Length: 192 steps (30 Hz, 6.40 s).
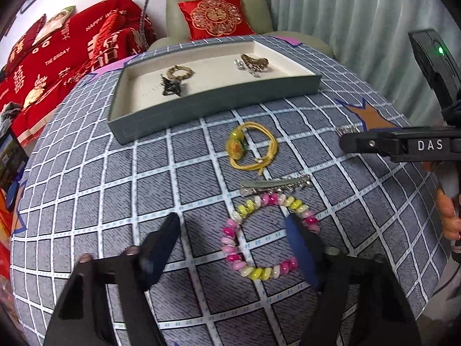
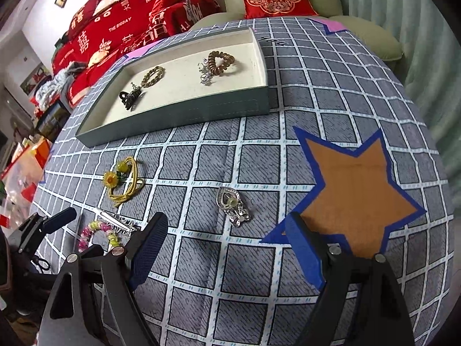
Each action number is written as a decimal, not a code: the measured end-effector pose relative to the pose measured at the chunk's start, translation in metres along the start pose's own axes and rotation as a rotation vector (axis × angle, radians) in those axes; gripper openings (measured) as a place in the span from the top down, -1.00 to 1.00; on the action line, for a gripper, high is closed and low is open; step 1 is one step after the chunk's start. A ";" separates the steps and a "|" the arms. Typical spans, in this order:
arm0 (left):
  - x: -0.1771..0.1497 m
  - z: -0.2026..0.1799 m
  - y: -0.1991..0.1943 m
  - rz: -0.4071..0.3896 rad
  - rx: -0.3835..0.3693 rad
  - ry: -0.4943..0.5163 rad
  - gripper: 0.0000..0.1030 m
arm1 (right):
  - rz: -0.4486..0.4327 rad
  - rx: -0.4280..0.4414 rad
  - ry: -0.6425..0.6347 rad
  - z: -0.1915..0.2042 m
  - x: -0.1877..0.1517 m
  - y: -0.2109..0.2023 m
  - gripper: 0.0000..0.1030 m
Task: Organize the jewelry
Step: 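Grasp the pink-and-yellow beaded bracelet with the left tool while the right tool grasps the silver pendant, then carry the beaded bracelet and silver pendant over the box tray with both tools, then open both tools to drop the bracelet and pendant into the tray, then move the right tool to the silver hair pin and grasp it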
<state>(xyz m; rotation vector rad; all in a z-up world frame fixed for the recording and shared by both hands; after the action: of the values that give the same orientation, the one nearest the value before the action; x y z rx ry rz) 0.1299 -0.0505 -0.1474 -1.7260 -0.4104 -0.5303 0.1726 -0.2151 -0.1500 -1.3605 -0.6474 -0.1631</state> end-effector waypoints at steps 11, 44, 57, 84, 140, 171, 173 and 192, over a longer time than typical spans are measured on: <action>-0.005 -0.013 -0.001 0.001 -0.030 0.029 -0.24 | -0.003 -0.113 -0.121 0.010 0.003 0.003 -0.06; 0.020 -0.012 -0.069 -0.112 -0.178 -0.064 0.64 | -0.124 -0.023 -0.055 0.021 0.009 -0.059 0.67; 0.073 0.007 -0.095 -0.218 -0.159 -0.093 0.64 | -0.201 0.029 -0.045 0.028 0.049 -0.085 0.67; 0.208 0.014 -0.029 -0.283 -0.082 -0.124 0.64 | -0.253 0.047 -0.071 0.005 0.204 -0.070 0.68; 0.177 0.008 0.049 -0.145 0.080 -0.054 0.63 | -0.140 0.138 0.110 -0.013 0.155 0.019 -0.06; 0.094 0.070 -0.024 -0.201 0.098 -0.175 -1.00 | -0.029 0.179 -0.218 0.095 0.017 0.006 -0.07; 0.089 0.076 -0.026 -0.199 0.107 -0.180 -1.00 | -0.028 0.177 -0.270 0.106 0.017 0.010 -0.07; 0.068 0.061 -0.011 -0.136 0.048 -0.162 -1.00 | -0.039 0.039 -0.323 0.102 0.006 0.011 0.60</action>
<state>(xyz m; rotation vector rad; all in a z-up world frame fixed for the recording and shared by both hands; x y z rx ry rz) 0.1885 0.0107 -0.1112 -1.7086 -0.6545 -0.4753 0.1480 -0.1151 -0.1495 -1.3489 -0.9421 0.0399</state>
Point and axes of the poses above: each gripper's, at about its wrist camera, not at the fingertips, and y roughly the way its jaws point, z to its left, x to its top, the point moved 10 cm from there along y, roughly the way its jaws point, and after that the axes turned 15 degrees about -y, right-handed, at the moved point
